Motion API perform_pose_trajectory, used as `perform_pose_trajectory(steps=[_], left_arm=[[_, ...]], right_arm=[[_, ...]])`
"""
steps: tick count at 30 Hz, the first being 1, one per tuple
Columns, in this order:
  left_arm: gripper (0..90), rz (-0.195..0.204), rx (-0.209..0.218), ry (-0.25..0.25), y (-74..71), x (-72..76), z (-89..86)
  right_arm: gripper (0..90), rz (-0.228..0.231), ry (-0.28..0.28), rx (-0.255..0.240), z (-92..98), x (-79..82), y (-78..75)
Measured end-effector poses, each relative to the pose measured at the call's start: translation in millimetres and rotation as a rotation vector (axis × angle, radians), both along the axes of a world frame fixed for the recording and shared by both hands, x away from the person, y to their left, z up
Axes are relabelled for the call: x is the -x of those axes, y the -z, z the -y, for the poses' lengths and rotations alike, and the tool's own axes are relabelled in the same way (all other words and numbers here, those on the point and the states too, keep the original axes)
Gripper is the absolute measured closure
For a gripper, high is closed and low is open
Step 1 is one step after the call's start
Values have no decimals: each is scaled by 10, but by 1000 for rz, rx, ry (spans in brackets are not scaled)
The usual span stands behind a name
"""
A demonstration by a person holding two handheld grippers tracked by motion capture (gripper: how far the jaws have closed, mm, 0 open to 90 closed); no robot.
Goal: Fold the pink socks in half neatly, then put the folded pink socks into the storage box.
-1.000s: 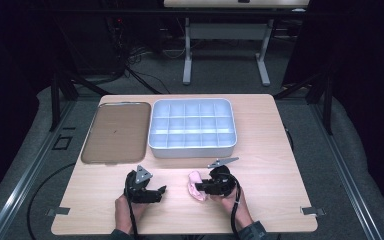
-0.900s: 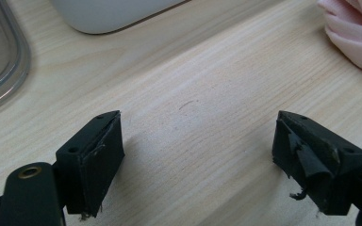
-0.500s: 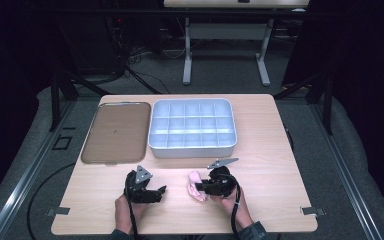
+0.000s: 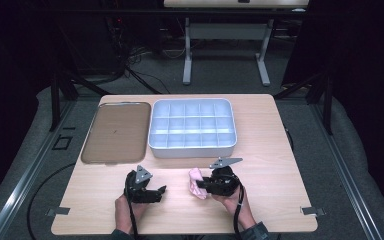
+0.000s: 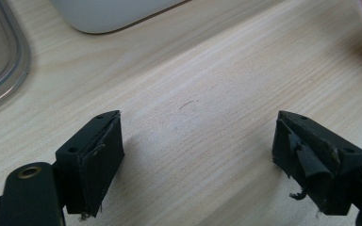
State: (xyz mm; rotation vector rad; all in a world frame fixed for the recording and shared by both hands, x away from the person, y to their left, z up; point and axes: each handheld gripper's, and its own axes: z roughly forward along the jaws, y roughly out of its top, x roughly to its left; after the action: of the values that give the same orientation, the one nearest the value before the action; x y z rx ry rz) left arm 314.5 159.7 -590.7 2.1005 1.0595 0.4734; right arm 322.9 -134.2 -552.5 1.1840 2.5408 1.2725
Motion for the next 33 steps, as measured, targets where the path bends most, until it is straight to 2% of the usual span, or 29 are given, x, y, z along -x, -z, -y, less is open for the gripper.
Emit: perform_pose_trajectory(steps=[13, 28, 33], left_arm=[[166, 0, 1, 0, 0, 0, 0], [166, 0, 1, 0, 0, 0, 0], [166, 0, 1, 0, 0, 0, 0]], right_arm=[[765, 61, 45, -29, 137, 12, -155], [765, 103, 93, -7, 328, -1, -317], [765, 133, 103, 2, 375, -14, -399]])
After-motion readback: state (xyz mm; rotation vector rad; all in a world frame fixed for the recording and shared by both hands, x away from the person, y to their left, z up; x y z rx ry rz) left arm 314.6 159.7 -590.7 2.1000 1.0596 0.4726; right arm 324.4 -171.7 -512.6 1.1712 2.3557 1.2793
